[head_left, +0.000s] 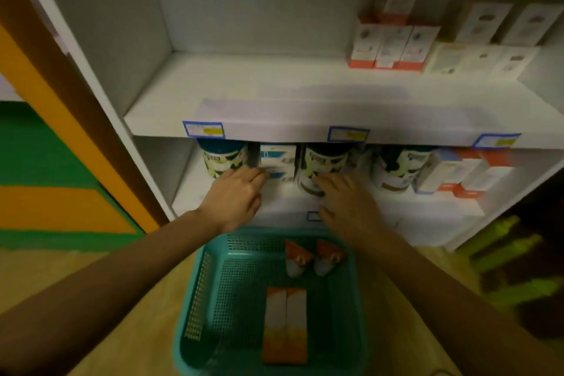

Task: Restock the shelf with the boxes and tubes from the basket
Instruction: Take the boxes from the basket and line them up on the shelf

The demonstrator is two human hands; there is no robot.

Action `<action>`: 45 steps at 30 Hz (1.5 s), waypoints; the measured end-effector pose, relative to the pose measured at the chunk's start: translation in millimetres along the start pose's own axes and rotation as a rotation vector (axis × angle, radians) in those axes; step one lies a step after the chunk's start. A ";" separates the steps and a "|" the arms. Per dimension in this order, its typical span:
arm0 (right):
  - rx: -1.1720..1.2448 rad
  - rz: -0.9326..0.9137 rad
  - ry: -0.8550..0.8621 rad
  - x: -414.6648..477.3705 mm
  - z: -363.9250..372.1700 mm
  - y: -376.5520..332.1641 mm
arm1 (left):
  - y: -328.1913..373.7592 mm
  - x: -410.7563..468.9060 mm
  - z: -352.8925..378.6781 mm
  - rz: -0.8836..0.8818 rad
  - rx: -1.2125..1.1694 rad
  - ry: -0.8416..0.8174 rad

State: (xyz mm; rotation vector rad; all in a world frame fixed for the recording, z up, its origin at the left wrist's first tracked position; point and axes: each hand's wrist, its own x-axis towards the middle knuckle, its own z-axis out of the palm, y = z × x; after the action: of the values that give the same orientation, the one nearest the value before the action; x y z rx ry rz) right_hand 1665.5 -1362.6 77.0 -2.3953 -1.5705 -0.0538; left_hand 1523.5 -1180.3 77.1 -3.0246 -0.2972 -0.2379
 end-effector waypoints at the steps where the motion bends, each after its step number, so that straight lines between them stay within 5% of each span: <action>1: 0.028 0.024 -0.047 -4.3 16.3 2.6 | 1.6 -3.9 16.3 -0.004 -0.004 -0.034; 12: 0.100 0.150 -0.518 -56.3 169.6 5.0 | 40.4 -49.0 167.6 -0.094 -0.242 -0.329; 18: 0.153 0.287 -0.806 -67.2 222.6 -2.2 | 50.6 -66.4 210.9 -0.140 -0.217 -0.629; 24: 0.174 0.328 -0.792 -68.1 223.7 -2.8 | 58.0 -65.6 221.6 -0.131 -0.297 -0.650; 32: 0.167 0.276 -0.830 -62.6 194.7 5.3 | 75.7 -54.7 220.6 -0.034 -0.300 -0.915; 36: 0.213 0.288 -0.850 -62.4 183.9 5.0 | 69.7 -51.2 213.5 -0.157 -0.487 -0.944; 41: 0.215 0.244 -0.816 -60.1 161.1 1.1 | 61.7 -42.8 179.5 -0.126 -0.586 -0.915; 45: 0.194 0.193 -0.721 -42.3 115.7 -5.9 | 44.2 -35.9 125.1 -0.142 -0.475 -0.713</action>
State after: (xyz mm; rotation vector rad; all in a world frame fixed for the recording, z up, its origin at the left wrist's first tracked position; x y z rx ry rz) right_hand 1629.1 -1369.5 -40.6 -2.5235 -1.4781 1.0507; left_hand 1515.7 -1216.7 -55.3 -3.4317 -0.5709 0.9084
